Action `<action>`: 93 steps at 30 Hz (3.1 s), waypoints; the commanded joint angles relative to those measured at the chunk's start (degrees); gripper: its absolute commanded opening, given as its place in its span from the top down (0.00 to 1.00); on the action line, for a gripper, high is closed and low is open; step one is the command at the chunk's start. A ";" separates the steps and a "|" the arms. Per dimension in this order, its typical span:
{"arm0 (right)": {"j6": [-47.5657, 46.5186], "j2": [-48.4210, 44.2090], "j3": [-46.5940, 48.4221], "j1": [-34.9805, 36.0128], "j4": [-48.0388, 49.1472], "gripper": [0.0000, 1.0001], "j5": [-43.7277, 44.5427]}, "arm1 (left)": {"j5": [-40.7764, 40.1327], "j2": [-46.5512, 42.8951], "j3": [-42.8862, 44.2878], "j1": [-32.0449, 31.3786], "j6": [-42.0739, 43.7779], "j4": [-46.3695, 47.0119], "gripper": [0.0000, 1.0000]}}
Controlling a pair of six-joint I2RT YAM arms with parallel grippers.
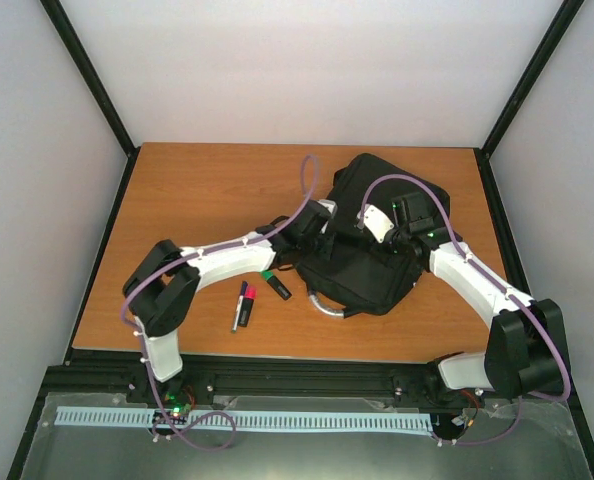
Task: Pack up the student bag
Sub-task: Place the stationery in the student bag, then pick up the stationery from the center of the board.
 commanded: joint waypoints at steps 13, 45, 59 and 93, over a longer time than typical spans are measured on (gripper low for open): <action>-0.24 1.19 0.35 0.11 -1.12 0.97 -2.22 | -13.01 -22.58 -12.17 0.59 -4.75 -14.16 0.00; -0.02 1.35 0.88 0.06 -1.98 0.97 -2.29 | -29.67 -6.20 -2.98 7.59 -11.48 -45.41 0.00; -0.12 2.20 1.08 -0.02 -2.31 0.97 -2.84 | -9.52 -17.07 -8.47 7.75 -15.78 -29.27 0.04; 0.11 3.27 1.41 0.02 -3.12 0.97 -3.39 | 3.71 -2.88 -3.40 7.36 -45.30 -33.36 0.42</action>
